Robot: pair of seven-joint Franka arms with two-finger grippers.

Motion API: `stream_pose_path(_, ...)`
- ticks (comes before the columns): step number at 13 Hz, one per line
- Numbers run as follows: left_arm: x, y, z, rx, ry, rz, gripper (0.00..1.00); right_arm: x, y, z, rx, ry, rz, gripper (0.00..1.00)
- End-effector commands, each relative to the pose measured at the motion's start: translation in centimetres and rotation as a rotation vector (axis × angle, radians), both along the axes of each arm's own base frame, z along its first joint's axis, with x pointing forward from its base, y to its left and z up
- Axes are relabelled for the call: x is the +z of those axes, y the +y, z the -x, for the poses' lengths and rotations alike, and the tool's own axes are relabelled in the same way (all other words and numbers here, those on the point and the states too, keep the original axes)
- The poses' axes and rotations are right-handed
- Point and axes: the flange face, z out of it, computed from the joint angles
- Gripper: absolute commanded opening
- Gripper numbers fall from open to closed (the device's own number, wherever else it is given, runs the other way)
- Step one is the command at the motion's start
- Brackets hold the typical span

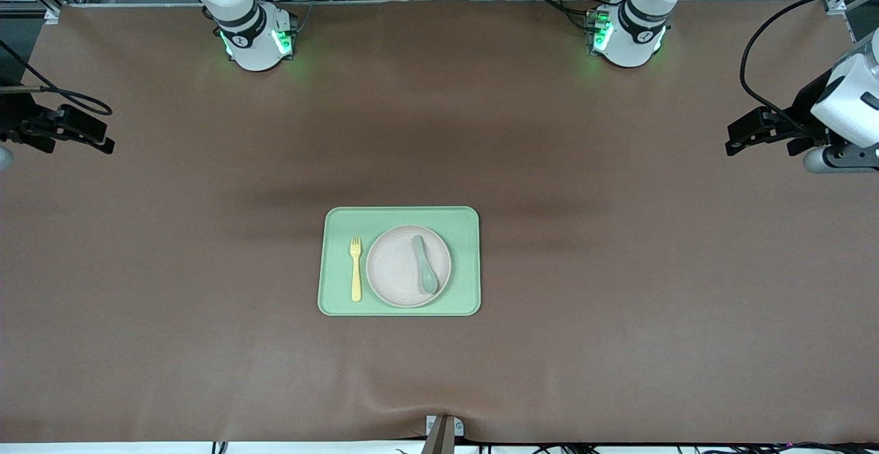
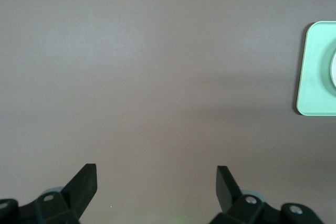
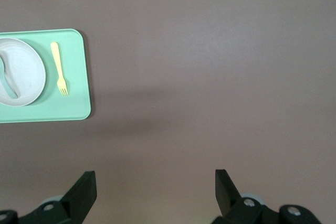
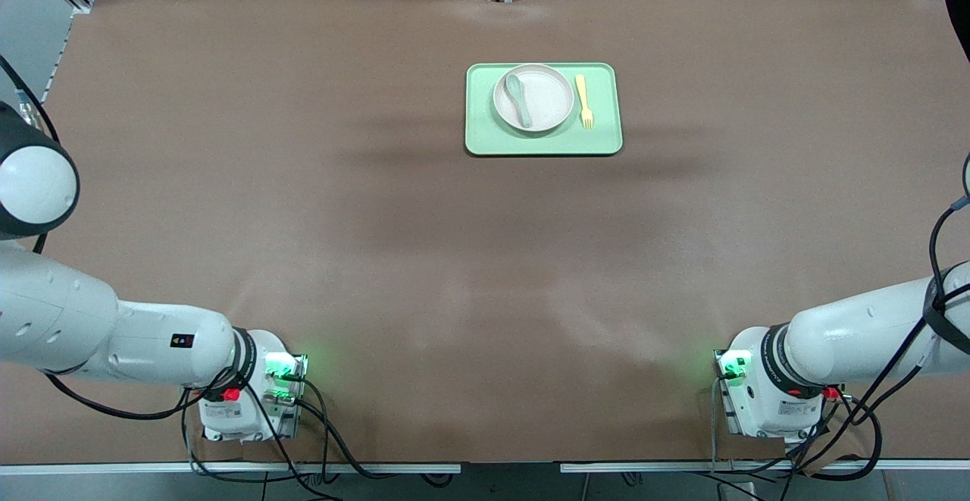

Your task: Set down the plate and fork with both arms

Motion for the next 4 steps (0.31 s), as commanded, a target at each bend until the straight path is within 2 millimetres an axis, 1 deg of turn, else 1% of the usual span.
stream_pose_path(1, 0.21, 0.19, -0.08, -0.014, -0.002, 0.007, 1.0, 0.53, -0.92, 0.06, -0.02, 0.019, 0.014, 1.0)
stream_pose_path(4, 0.14, 0.18, -0.08, -0.013, 0.0, 0.009, 1.0, 0.15, -1.5, -0.01, -0.029, 0.027, 0.012, 1.0)
